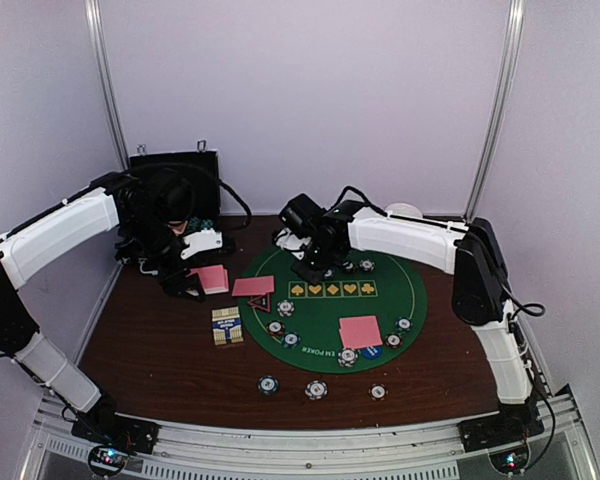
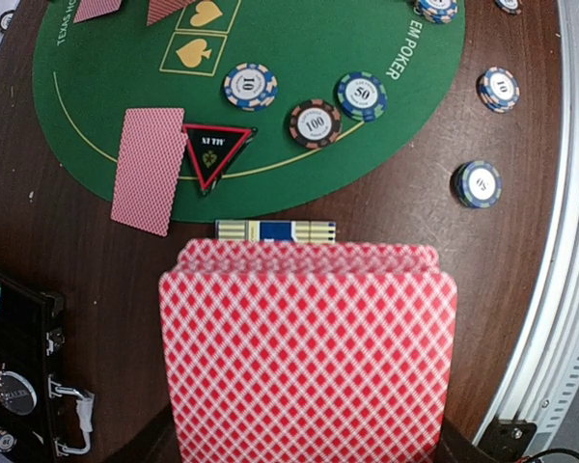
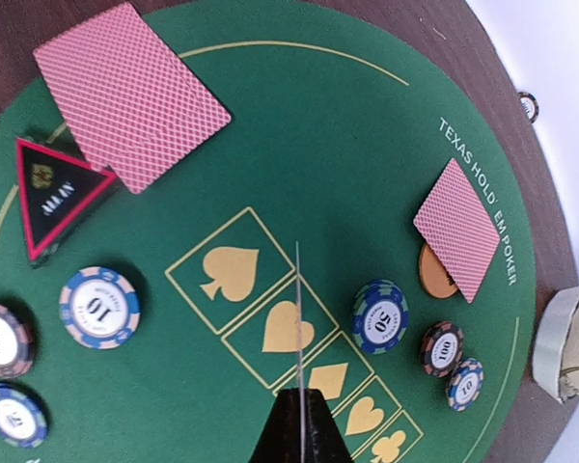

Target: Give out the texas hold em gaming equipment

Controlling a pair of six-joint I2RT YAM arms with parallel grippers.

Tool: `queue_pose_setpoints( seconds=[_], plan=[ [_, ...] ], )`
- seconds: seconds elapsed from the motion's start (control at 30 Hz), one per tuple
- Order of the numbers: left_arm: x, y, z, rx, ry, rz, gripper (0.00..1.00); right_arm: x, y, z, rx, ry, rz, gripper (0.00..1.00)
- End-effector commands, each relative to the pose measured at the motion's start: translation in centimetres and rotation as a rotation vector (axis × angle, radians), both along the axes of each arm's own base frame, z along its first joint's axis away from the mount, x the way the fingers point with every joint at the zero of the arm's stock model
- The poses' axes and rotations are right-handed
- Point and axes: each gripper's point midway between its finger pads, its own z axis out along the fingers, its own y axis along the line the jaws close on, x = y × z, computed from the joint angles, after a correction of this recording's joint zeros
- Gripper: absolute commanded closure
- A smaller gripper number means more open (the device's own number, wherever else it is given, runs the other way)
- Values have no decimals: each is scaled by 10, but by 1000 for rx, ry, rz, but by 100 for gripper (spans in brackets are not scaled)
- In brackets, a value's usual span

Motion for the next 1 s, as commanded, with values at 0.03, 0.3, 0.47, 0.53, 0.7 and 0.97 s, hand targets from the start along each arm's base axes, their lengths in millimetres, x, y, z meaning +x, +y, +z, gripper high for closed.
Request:
queue_pose_setpoints(
  seconds=[0.03, 0.3, 0.47, 0.53, 0.7, 0.97],
  plan=[
    [-6, 1, 11, -28, -24, -5, 100, 33, -2, 18, -189, -357, 83, 100],
    [-8, 6, 8, -12, -27, -6, 100, 38, 13, -18, -404, -545, 187, 100],
    [-8, 6, 8, -6, -27, -9, 100, 28, 23, -31, -407, -547, 229, 100],
    [-7, 5, 8, -9, -24, -8, 100, 25, 24, -37, -437, -561, 242, 100],
    [-7, 5, 9, -10, -25, -9, 100, 17, 24, -49, -456, -544, 262, 88],
    [-6, 3, 12, -16, -21, -12, 100, 11, 16, -20, -383, -582, 175, 1]
  ],
)
